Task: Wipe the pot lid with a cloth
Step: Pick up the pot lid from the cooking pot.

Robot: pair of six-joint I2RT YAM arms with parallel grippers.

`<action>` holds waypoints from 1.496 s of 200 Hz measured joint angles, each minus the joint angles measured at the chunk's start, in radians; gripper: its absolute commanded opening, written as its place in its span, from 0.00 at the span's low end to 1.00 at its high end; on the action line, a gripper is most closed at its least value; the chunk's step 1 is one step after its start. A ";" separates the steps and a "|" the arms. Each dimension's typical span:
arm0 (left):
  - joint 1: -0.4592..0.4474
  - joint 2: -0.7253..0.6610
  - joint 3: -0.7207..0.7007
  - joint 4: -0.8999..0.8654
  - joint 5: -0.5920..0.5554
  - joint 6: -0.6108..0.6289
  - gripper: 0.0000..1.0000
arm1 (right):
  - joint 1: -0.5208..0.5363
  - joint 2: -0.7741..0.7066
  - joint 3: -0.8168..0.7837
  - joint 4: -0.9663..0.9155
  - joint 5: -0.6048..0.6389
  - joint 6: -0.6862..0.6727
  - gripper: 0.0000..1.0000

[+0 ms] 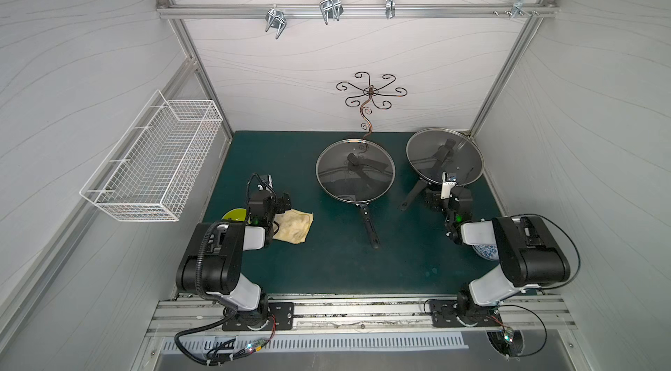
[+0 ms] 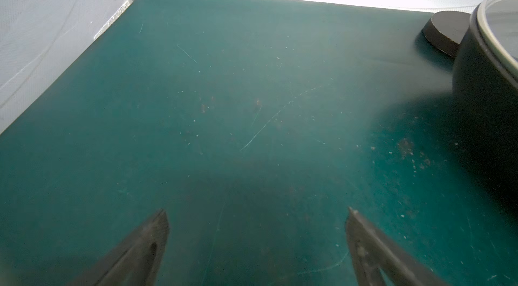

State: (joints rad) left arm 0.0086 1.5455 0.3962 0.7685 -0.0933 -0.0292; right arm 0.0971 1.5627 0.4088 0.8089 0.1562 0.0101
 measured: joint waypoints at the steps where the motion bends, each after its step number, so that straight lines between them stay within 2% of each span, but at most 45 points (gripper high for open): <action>1: 0.000 0.000 0.000 0.000 0.000 0.000 1.00 | 0.000 0.000 0.000 0.000 0.000 0.000 0.99; 207: -0.001 -0.006 -0.004 0.009 0.027 0.014 1.00 | 0.000 -0.007 -0.016 0.029 0.001 0.000 0.99; 233: -0.001 -0.078 -0.018 -0.015 0.054 0.026 1.00 | 0.000 -0.075 -0.060 0.036 0.000 -0.002 0.99; 260: -0.018 -0.210 -0.019 -0.080 0.077 0.044 1.00 | 0.000 -0.179 -0.067 0.017 -0.021 -0.012 0.99; 299: -0.114 -0.370 -0.018 -0.225 0.097 0.105 1.00 | 0.003 -0.364 -0.063 -0.111 -0.069 -0.043 0.99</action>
State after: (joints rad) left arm -0.1051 1.1759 0.3782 0.5434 0.0032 0.0757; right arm 0.1001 1.1988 0.3458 0.6983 0.0875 -0.0326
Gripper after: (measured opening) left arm 0.998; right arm 0.993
